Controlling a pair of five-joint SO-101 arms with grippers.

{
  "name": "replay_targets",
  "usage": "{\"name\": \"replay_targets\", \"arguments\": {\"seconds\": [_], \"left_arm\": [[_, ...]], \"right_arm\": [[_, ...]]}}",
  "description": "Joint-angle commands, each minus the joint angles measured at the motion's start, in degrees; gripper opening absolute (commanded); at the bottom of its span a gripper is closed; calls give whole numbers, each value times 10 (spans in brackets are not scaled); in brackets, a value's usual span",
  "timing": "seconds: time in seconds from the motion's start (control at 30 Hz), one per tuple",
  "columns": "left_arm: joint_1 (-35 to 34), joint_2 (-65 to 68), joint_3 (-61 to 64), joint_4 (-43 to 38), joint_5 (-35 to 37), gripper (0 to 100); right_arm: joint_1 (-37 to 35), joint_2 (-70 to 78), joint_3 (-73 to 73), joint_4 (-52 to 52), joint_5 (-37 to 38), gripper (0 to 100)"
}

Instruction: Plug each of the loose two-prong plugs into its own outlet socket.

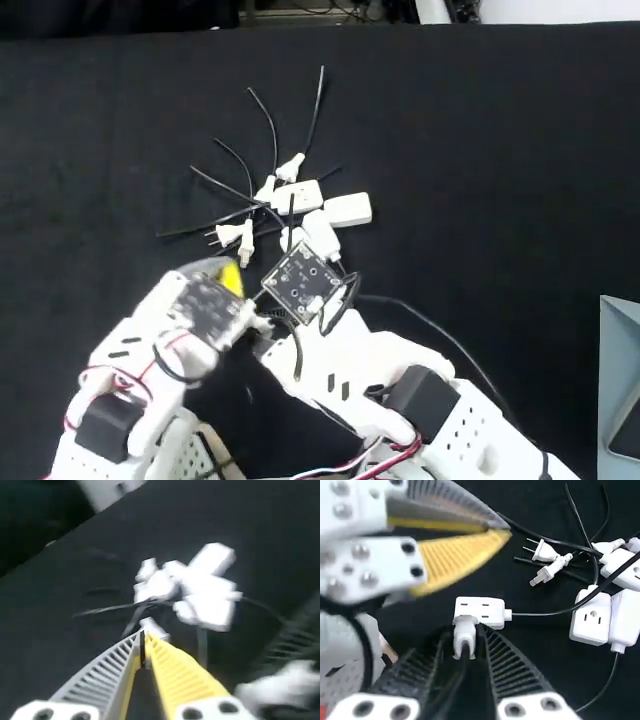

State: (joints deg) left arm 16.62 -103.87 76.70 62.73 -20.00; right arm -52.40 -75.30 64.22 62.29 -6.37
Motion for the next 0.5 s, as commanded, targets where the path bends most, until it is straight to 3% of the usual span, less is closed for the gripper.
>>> {"name": "replay_targets", "arguments": {"seconds": [0.0, 0.27, 0.47], "left_arm": [[-151, -4, -27, 3, -4, 30], [-434, -4, 24, -2, 138, 33], [-480, -4, 52, -4, 140, 33]], "right_arm": [[-3, 1, -23, -33, -24, 11], [-3, 118, 2, -138, -24, 11], [-3, 290, -52, -171, -24, 12]]}}
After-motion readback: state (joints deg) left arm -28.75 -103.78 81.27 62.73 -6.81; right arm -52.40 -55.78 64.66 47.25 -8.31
